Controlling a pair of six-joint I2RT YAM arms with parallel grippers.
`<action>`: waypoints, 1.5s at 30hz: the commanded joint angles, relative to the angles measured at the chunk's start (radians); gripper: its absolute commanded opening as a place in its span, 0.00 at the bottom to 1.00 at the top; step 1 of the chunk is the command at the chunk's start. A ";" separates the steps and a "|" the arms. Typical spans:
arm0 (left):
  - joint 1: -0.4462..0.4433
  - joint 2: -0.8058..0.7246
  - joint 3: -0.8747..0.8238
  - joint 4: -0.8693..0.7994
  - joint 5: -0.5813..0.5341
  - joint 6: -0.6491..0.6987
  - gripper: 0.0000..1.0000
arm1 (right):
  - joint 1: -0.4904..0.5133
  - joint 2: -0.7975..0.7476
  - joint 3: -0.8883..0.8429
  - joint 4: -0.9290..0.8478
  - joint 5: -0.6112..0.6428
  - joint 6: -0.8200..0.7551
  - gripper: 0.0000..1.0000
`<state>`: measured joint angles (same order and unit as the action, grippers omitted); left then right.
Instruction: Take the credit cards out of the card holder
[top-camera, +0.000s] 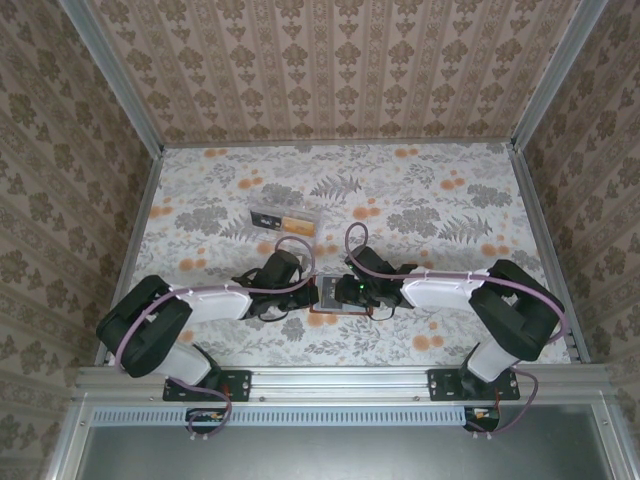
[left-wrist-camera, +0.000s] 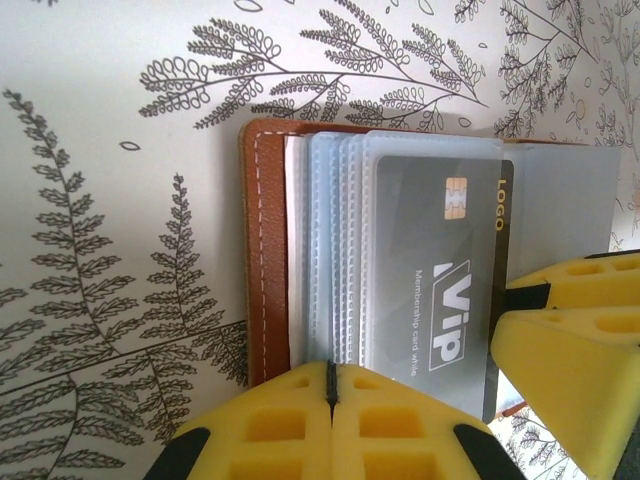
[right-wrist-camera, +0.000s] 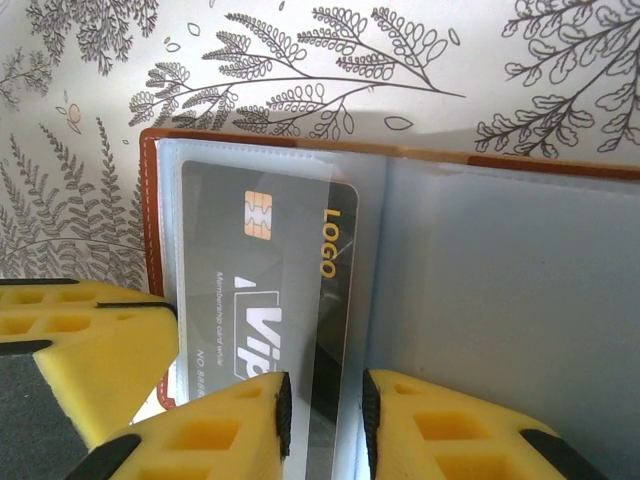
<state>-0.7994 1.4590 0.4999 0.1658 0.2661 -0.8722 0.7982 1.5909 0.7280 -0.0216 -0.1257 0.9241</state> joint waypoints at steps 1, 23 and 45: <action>-0.014 0.024 0.012 -0.029 -0.013 -0.015 0.00 | -0.004 0.027 -0.022 0.031 -0.034 0.022 0.27; -0.020 0.010 0.022 -0.073 -0.040 -0.019 0.00 | -0.068 -0.031 -0.112 0.060 -0.055 0.036 0.00; -0.023 -0.083 0.083 -0.163 -0.053 0.028 0.00 | -0.109 -0.165 -0.155 -0.019 -0.038 -0.023 0.00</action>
<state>-0.8143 1.4136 0.5259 0.0643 0.2359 -0.8780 0.6964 1.4654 0.5934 0.0334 -0.1909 0.9302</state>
